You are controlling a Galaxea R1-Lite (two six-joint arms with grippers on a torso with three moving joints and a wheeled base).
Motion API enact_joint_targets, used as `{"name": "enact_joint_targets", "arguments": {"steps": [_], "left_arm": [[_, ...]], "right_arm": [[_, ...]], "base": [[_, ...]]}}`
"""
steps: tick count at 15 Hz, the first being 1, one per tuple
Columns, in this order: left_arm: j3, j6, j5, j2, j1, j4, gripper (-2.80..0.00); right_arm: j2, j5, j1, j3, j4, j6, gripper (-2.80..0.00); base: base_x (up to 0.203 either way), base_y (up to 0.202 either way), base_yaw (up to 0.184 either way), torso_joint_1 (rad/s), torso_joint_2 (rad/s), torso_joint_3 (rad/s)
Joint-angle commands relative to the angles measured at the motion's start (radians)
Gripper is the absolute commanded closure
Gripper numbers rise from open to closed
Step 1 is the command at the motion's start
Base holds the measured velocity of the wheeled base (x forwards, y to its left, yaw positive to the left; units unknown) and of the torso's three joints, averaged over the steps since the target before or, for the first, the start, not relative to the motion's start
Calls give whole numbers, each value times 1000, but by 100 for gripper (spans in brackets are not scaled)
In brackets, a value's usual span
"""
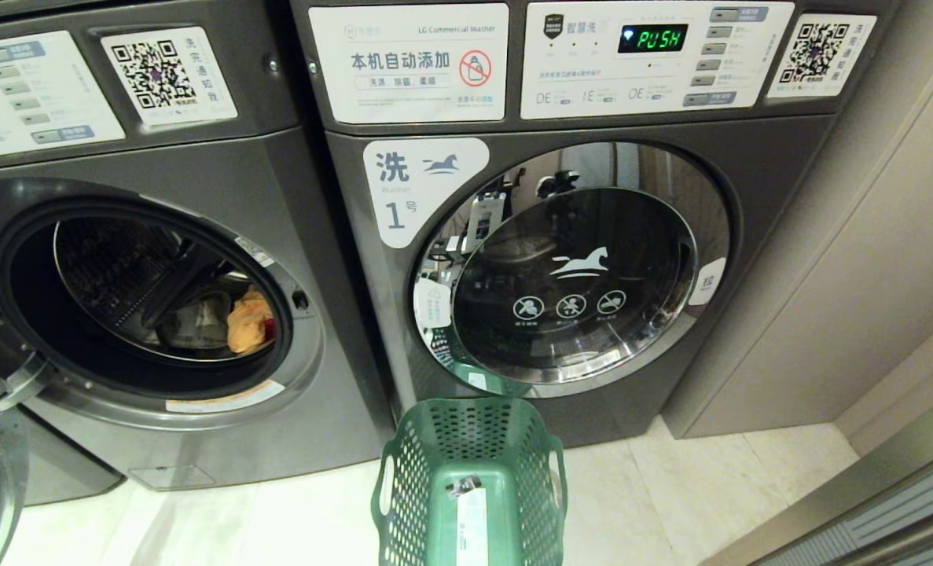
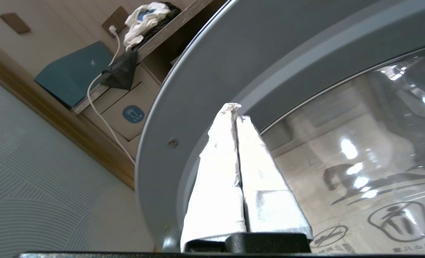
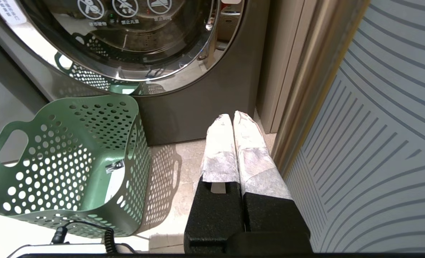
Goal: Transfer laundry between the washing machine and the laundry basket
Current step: Open the lid of the washing machine
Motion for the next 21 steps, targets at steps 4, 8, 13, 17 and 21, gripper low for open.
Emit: {"name": "enact_joint_targets", "arguments": {"steps": [4,8,13,17,21], "left_arm": [[-35,-28,-44,29,19,22,0],[133,-66,-112,-197,-40,86,0],[242,-228,-130,-547,-400,352,0],[510,-257,-127,-859,-861,490,0],[718,-321,-177,-1211,-1040,853,0]], "right_arm": [[1,0,1,0,0,0,0],[0,0,1,0,0,0,0],[0,0,1,0,0,0,0],[0,0,1,0,0,0,0],[0,0,1,0,0,0,0]], "base": [[0,0,0,0,0,0],[0,0,0,0,0,0],[0,0,0,0,0,0],[0,0,0,0,0,0],[0,0,0,0,0,0]]}}
